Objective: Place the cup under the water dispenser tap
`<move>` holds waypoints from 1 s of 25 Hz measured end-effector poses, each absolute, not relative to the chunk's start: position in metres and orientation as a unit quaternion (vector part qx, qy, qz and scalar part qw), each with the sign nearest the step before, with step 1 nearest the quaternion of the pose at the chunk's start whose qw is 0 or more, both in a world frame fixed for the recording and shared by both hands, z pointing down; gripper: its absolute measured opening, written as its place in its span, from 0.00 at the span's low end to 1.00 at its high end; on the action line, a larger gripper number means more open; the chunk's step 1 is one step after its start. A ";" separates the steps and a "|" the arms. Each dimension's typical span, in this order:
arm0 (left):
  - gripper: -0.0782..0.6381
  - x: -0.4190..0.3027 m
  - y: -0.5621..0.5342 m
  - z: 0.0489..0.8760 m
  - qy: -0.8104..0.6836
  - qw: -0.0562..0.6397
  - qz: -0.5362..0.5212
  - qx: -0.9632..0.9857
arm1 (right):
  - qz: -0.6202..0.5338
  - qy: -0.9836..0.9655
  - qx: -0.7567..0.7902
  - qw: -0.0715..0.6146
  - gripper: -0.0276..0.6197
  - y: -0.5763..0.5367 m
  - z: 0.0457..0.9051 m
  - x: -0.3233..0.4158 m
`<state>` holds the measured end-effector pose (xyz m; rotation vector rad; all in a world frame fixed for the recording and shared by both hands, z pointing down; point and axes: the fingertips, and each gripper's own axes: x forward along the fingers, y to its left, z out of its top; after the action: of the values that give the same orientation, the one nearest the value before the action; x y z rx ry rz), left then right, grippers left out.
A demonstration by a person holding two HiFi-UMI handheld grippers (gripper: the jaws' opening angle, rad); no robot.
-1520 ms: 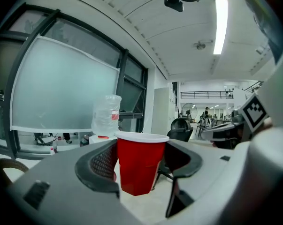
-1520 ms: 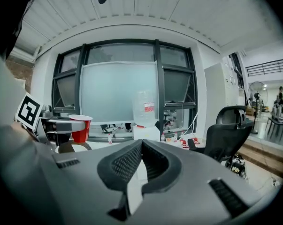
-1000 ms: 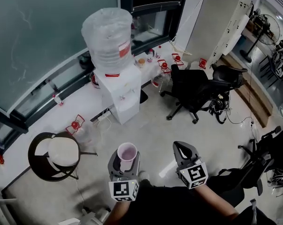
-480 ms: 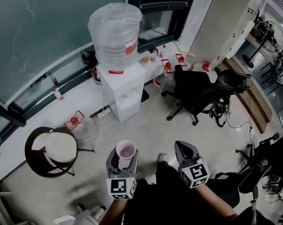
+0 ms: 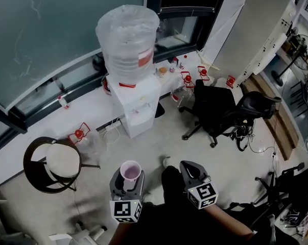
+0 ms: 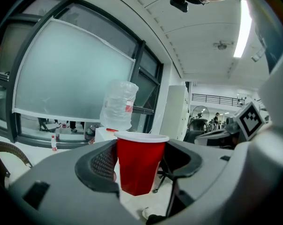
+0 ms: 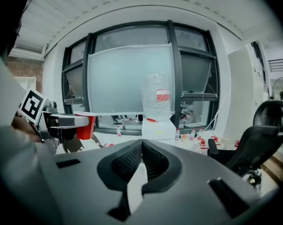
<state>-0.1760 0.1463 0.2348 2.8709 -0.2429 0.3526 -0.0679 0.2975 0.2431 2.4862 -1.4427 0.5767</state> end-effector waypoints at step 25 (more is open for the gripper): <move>0.53 0.052 0.096 0.253 -0.242 0.164 0.146 0.945 | 0.194 -0.605 0.767 0.090 0.04 0.221 0.260 0.229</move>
<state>0.0517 0.0958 0.2530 2.6936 -0.6905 0.4165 0.2291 0.2212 0.2602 2.2800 -1.7981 0.5778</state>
